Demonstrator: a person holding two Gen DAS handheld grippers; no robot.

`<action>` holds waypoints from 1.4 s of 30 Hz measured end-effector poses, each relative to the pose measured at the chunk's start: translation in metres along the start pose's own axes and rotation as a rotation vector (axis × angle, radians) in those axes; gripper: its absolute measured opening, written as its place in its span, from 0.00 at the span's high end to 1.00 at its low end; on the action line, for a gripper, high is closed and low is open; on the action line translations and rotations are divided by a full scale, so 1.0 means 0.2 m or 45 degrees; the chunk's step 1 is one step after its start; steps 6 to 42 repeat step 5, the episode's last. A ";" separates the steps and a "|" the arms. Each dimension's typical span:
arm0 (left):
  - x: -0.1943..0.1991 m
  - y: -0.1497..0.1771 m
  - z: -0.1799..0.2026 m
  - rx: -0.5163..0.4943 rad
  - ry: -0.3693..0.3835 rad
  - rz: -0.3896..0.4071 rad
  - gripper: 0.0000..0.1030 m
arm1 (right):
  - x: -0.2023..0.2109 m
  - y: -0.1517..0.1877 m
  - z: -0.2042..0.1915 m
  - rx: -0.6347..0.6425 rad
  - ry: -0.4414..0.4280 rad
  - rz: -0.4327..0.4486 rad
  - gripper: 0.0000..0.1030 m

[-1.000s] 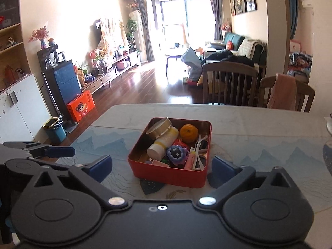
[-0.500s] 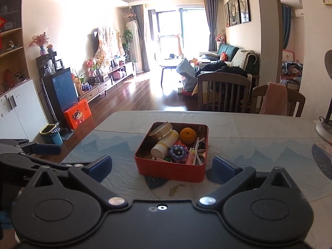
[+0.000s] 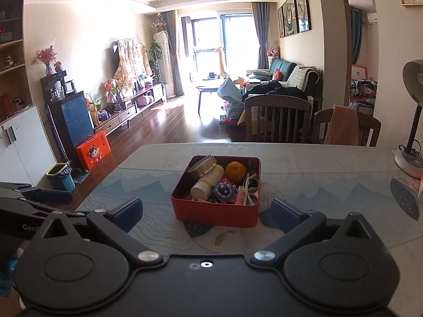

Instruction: Organize rigid objects

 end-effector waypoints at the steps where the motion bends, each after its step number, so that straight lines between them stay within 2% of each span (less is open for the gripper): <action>1: 0.00 0.00 0.00 0.003 -0.003 -0.002 0.02 | 0.00 0.00 0.00 -0.003 0.002 -0.002 0.00; 5: -0.02 0.00 -0.01 0.018 0.002 -0.005 0.02 | -0.04 0.03 0.04 -0.020 0.026 -0.029 0.00; 42: -0.02 0.00 -0.01 0.018 0.002 -0.005 0.02 | -0.04 0.03 0.04 -0.020 0.026 -0.029 0.00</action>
Point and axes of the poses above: each gripper's, at about its wrist camera, not at the fingertips, and x roughly against the way its jaws point, z to its right, y to its underside, the point moved 8 cm from there along -x, roughly the way its jaws point, and after that the axes turned 5 degrees about x, right-handed, at the moved point
